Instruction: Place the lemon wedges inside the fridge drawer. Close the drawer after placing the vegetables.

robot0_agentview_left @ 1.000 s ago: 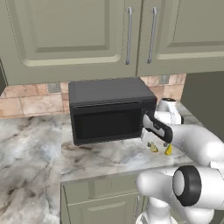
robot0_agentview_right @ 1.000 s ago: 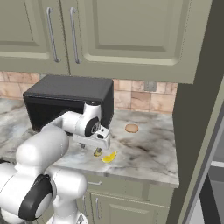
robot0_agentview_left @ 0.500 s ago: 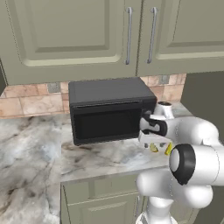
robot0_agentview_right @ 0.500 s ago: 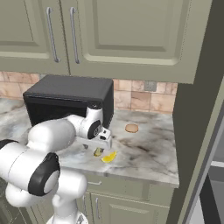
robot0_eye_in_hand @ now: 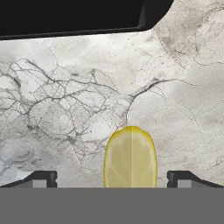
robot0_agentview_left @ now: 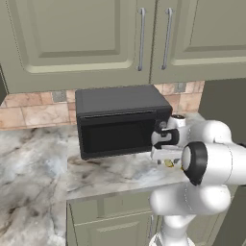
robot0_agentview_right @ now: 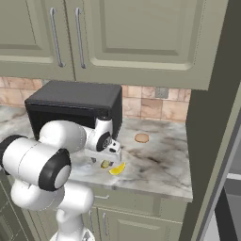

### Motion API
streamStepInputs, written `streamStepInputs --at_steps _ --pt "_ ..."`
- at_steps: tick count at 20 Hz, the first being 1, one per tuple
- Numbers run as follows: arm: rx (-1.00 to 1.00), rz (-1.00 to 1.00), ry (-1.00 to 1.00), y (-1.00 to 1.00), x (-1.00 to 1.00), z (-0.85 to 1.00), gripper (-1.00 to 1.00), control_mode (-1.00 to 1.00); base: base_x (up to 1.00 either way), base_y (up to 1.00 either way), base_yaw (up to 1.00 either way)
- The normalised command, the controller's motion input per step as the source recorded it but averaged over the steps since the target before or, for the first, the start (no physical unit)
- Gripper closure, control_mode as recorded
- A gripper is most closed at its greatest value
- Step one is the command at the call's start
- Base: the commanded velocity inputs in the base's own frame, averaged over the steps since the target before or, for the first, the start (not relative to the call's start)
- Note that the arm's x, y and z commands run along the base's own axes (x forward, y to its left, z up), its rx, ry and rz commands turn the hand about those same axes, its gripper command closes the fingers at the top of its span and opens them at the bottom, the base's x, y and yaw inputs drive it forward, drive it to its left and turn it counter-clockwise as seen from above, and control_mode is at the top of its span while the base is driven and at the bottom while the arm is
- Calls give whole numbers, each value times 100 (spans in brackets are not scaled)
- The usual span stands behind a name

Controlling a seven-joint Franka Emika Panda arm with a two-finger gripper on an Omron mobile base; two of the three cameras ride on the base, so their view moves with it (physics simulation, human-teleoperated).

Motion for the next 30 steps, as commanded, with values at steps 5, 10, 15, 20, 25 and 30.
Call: streamStepInputs --at_steps 5,10,15,20,25,30 --pt "0 2 1 -2 5 -30 -100 -100 0 0 0" --pt "-3 1 1 0 0 -40 -100 -100 0 0 0" --pt "-2 0 0 0 0 -18 100 -100 0 0 0" --pt "0 0 0 0 0 -1 100 -100 0 0 0" --pt "0 0 -7 0 -4 14 100 -100 0 0 0" --pt "0 0 -23 0 -21 68 100 -100 0 0 0"
